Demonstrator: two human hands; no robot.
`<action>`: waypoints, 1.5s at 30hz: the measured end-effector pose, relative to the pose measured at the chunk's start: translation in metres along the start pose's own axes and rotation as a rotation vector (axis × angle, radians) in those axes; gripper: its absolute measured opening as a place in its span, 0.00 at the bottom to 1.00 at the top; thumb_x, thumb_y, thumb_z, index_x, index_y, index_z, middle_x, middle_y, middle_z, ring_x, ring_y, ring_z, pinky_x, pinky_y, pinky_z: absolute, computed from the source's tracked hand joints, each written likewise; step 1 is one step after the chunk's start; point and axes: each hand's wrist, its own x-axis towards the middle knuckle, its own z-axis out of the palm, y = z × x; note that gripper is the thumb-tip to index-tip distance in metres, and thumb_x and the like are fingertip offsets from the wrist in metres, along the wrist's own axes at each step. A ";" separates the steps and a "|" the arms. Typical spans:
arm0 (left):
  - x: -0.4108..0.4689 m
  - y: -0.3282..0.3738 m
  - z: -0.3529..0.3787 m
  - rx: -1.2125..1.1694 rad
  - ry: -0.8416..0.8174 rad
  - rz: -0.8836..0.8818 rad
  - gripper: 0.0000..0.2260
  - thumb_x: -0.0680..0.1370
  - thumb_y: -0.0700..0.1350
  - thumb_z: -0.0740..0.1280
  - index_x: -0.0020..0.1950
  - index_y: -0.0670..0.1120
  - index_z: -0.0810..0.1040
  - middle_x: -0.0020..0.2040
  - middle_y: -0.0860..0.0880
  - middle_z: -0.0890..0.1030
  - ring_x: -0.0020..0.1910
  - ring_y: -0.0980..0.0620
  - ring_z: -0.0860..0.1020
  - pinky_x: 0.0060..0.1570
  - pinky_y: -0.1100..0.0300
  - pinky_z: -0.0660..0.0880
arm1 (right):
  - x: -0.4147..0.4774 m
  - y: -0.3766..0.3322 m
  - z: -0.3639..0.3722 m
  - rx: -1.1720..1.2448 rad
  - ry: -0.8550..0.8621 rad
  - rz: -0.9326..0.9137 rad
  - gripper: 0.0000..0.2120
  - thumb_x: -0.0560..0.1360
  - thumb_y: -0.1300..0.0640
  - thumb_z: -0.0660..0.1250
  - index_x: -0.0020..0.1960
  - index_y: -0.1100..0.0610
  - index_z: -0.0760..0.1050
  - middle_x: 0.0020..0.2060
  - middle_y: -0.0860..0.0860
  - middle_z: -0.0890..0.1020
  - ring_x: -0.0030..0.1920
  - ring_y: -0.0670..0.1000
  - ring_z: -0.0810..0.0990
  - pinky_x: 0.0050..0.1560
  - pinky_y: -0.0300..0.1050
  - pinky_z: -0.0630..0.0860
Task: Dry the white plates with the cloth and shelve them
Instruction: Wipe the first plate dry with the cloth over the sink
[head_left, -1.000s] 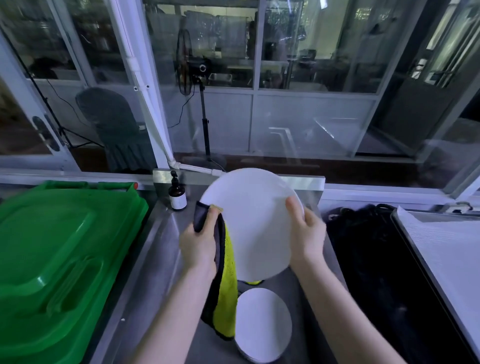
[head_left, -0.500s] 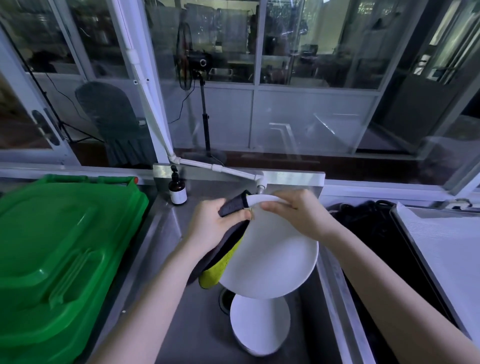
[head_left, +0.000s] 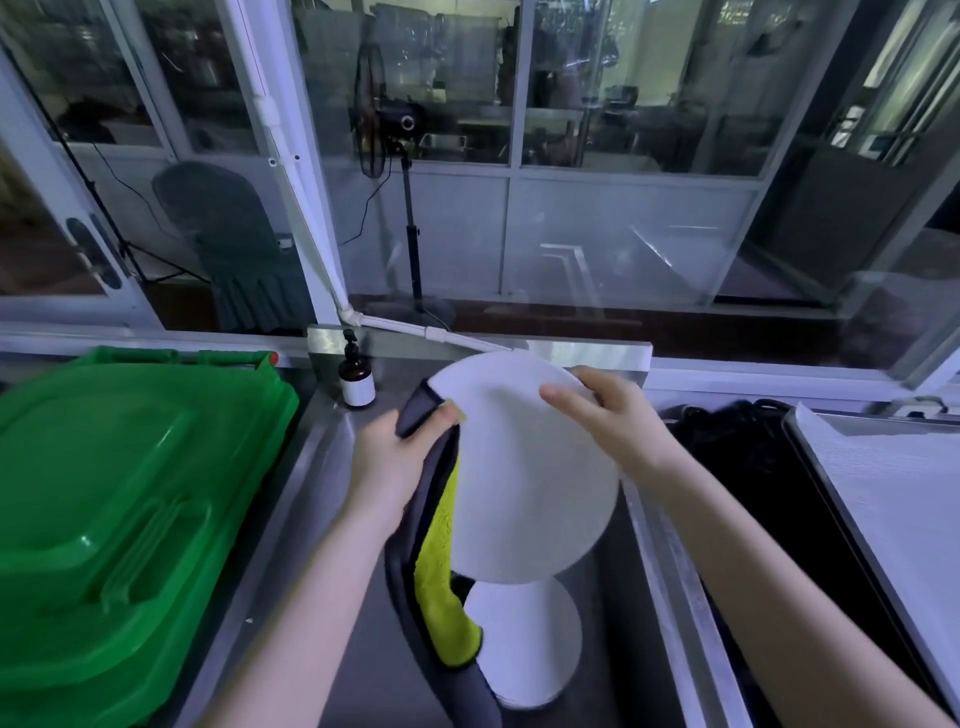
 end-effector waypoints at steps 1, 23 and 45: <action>0.002 0.006 0.001 0.050 -0.079 0.077 0.20 0.65 0.58 0.77 0.41 0.42 0.83 0.37 0.53 0.84 0.35 0.53 0.79 0.39 0.56 0.74 | 0.005 -0.005 -0.002 -0.090 -0.069 -0.048 0.20 0.76 0.43 0.71 0.34 0.56 0.73 0.28 0.43 0.69 0.29 0.44 0.67 0.30 0.35 0.62; -0.016 -0.033 0.005 -0.317 0.346 -0.305 0.11 0.71 0.54 0.75 0.41 0.47 0.82 0.42 0.49 0.85 0.42 0.50 0.82 0.49 0.52 0.78 | -0.043 0.027 0.053 0.178 0.336 0.086 0.13 0.76 0.48 0.72 0.56 0.54 0.78 0.46 0.44 0.82 0.48 0.46 0.80 0.48 0.39 0.74; 0.009 0.026 0.001 -0.330 0.084 -0.285 0.18 0.78 0.62 0.62 0.51 0.49 0.82 0.47 0.44 0.85 0.46 0.46 0.84 0.48 0.50 0.81 | -0.048 -0.005 0.057 -0.193 -0.223 -0.309 0.12 0.81 0.57 0.62 0.62 0.46 0.78 0.48 0.53 0.84 0.47 0.45 0.80 0.50 0.42 0.75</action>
